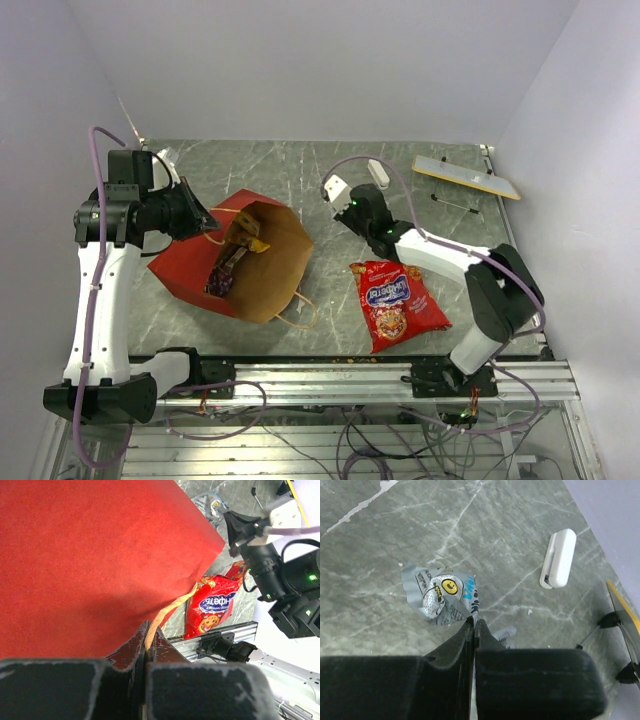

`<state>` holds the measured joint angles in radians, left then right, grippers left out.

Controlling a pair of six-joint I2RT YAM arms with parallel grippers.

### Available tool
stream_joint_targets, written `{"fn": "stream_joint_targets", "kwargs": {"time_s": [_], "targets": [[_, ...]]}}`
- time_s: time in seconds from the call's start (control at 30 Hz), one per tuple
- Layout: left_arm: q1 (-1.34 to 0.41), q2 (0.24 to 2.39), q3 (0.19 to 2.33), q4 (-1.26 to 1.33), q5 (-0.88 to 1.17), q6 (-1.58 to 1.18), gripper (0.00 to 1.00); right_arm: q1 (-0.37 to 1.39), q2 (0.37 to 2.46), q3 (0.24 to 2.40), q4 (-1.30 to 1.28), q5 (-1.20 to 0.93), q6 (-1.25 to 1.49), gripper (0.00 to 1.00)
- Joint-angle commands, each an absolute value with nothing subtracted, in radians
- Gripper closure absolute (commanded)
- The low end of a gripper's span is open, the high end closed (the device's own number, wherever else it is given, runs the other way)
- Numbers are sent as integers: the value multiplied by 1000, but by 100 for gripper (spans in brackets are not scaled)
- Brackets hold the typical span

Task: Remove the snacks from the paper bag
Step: Place the snack at the center of the board.

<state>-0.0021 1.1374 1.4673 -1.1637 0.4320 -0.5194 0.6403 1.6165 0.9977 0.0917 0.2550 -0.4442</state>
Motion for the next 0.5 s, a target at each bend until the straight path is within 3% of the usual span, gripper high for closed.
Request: {"fn": "stream_joint_targets", "kwargs": {"time_s": [0.0,0.33,0.47], "targets": [[-5,1129,1490,-1161,461,-515,93,637,1709,1062,148,251,-471,100],[-5,1152,1536,-1174,454,-508,93,627,1746,960,146,272,-496,100],[-5,1146,1508,-1140,480,-532,93,627,1664,926,93,246,-471,80]]}}
